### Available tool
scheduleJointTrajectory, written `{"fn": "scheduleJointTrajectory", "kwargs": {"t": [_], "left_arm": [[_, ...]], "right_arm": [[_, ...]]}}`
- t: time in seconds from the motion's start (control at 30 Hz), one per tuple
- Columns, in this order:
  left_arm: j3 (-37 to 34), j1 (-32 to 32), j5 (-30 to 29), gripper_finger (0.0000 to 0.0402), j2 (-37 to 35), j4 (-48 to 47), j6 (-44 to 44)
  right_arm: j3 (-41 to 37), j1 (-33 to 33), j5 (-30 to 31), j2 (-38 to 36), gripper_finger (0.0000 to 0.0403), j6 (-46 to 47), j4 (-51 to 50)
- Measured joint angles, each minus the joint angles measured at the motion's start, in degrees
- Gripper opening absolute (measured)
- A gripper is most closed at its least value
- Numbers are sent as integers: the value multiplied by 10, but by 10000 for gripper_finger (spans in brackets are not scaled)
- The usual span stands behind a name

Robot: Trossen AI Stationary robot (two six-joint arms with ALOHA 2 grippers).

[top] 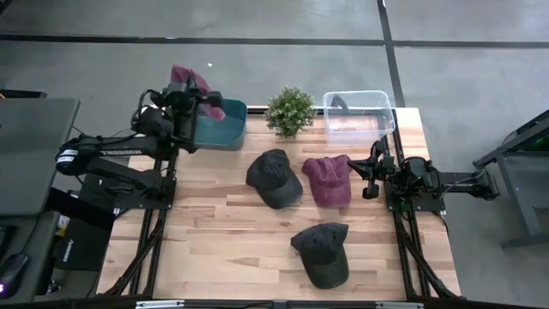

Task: Pick & Place hat
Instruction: Put the bottom dark red cap into the blue bin

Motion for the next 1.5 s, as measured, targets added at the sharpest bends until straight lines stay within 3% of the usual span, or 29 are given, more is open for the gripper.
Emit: {"fn": "scheduleJointTrajectory", "kwargs": {"t": [0.3,0.6,0.73,0.83,0.93,1.07,1.23,1.5], "left_arm": [[0,25,86,0,2,-1,-1],[-20,25,175,0,-36,-20,-82],[-48,42,217,0,-85,-104,-169],[-62,78,290,0,-134,-236,-308],[-63,141,399,0,-172,-374,-459],[-64,233,571,0,-182,-454,-566],[-89,314,746,0,-175,-443,-608],[-180,384,798,0,-179,-334,-669]], "right_arm": [[0,0,0,0,0,0,0],[0,0,0,0,0,0,0],[0,0,0,0,0,0,0],[0,0,0,0,0,0,0],[0,0,0,0,0,0,0],[0,0,0,0,0,0,0],[0,0,0,0,0,0,0],[0,0,0,0,0,0,0]]}}
